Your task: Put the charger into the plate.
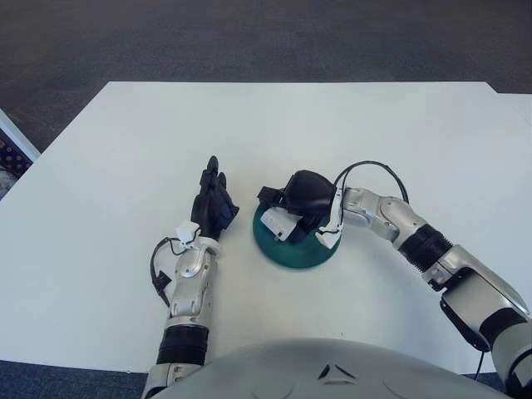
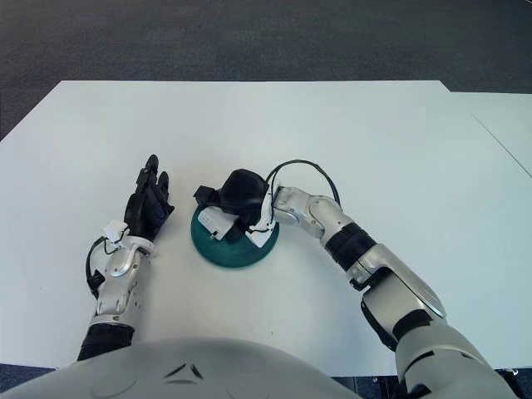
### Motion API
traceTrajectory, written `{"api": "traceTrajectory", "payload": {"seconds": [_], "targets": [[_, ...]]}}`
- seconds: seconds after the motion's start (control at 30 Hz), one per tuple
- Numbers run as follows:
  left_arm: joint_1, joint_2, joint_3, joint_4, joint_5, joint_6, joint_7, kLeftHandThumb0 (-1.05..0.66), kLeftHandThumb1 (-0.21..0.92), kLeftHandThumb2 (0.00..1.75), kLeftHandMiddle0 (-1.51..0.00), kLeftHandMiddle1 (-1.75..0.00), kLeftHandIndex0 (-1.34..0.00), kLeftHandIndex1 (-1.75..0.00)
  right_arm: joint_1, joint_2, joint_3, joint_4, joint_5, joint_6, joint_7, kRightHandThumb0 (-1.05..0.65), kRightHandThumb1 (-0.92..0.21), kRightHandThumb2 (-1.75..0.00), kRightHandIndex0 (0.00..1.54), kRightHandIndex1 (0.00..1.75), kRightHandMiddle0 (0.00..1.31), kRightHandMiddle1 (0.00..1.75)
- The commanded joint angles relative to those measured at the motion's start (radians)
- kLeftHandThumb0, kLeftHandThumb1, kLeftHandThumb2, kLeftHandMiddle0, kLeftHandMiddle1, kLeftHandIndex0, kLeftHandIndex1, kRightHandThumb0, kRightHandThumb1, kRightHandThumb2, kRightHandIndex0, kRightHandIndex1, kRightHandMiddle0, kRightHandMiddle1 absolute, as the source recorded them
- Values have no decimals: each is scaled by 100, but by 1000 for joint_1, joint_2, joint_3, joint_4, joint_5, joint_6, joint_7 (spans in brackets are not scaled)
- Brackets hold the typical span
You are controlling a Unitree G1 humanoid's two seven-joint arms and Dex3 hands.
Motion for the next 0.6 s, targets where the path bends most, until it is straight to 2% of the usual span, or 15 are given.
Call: {"api": "traceTrajectory", "payload": {"seconds": [0.0,0.57], "targets": [[5,-1,1,-1,-1,-17,7,-105,92,101,-1,0,0,-12,32,-8,16,-16,-28,14,22,-45,-92,-56,108,175,79,175],[-1,-5,1,4,-7,-24,4,-105,92,101,-2,0,0,-15,68,-34,56,-26,-74,12,59,-46,-92,-58,105,175,85,175]]}}
